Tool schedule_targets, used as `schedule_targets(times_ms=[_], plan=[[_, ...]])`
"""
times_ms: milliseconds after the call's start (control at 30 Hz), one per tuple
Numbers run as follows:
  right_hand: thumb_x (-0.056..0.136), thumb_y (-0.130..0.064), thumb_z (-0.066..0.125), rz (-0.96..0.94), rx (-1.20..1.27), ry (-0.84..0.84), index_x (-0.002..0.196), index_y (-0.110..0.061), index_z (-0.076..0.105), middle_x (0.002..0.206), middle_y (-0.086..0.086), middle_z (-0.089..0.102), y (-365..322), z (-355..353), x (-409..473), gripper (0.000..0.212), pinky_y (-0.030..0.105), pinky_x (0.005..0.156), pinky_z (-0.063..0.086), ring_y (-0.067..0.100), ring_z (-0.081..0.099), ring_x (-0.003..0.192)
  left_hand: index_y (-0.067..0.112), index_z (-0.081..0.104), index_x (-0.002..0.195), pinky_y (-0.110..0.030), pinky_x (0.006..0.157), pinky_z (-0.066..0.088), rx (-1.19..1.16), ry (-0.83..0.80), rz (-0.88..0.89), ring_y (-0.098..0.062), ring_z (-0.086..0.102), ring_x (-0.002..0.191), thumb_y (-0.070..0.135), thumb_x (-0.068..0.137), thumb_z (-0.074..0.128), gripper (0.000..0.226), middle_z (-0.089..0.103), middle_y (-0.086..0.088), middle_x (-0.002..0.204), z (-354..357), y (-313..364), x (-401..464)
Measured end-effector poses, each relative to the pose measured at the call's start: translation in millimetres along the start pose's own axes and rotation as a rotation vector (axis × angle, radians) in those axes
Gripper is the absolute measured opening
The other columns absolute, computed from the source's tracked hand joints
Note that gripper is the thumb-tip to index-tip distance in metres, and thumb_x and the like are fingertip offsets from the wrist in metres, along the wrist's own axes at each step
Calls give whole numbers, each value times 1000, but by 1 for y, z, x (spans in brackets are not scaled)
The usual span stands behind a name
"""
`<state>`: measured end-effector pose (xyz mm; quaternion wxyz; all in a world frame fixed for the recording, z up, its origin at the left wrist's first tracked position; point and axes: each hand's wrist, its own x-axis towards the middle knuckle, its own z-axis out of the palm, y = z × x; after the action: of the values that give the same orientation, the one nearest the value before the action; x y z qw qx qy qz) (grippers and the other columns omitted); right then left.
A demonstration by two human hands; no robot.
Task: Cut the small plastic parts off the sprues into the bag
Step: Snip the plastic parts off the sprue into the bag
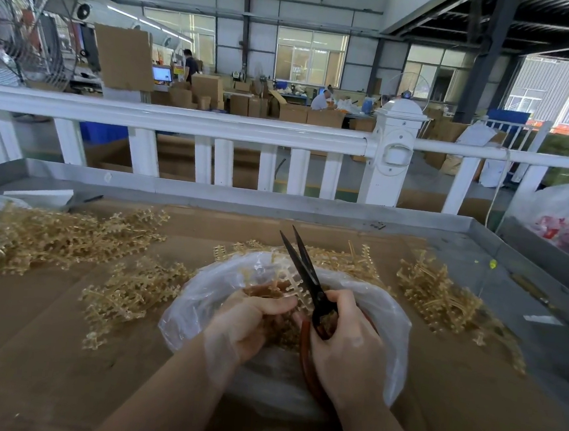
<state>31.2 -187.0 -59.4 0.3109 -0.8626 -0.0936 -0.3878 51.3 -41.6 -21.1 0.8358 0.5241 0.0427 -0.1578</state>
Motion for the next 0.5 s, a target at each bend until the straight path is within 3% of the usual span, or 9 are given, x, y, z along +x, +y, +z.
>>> schedule_targets(times_ms=[67, 167, 233, 333, 433, 500], plan=[[70, -25, 84, 5, 13, -3, 95, -20, 57, 76, -12, 63, 0, 0, 0, 37, -6, 70, 30, -3, 51, 70, -2, 64, 102, -35, 61, 56, -59, 77, 31, -25, 68, 68, -3, 60, 70, 43, 70, -16, 84, 1, 0, 3], [72, -33, 81, 13, 16, -24, 96, -22, 57, 78, -13, 63, -1, 0, 0, 36, -6, 63, 32, -6, 49, 71, 10, 61, 73, -24, 44, 50, -102, 166, 97, -10, 58, 44, 4, 66, 72, 15, 63, -1, 55, 1, 1, 6], [73, -36, 80, 16, 17, -34, 96, -24, 57, 78, -15, 63, -1, 0, 0, 35, -5, 60, 31, -6, 51, 71, 15, 53, 67, -20, 39, 40, -128, 208, 121, -6, 46, 40, 8, 69, 73, 21, 52, 5, 48, -3, 3, 7], [74, -38, 78, 16, 15, -37, 95, -24, 56, 76, -17, 60, -3, -1, 0, 34, -3, 57, 34, -6, 50, 68, 13, 51, 77, -17, 32, 29, -190, 244, 134, -5, 35, 38, 9, 70, 73, 23, 44, 5, 47, -8, 6, 7], [73, -40, 78, 16, 15, -37, 95, -22, 57, 76, -18, 58, -4, -2, 0, 35, -5, 61, 34, -7, 47, 67, 2, 57, 111, -15, 31, 22, -193, 280, 158, -4, 30, 35, 10, 73, 72, 41, 42, 7, 43, -9, 7, 5], [73, -40, 79, 12, 20, -41, 95, -21, 58, 75, -17, 59, -4, -2, 0, 36, -6, 62, 33, -6, 47, 67, 3, 54, 119, -15, 32, 21, -151, 301, 179, -3, 28, 35, 9, 81, 69, 41, 47, 8, 43, -12, 6, 6]])
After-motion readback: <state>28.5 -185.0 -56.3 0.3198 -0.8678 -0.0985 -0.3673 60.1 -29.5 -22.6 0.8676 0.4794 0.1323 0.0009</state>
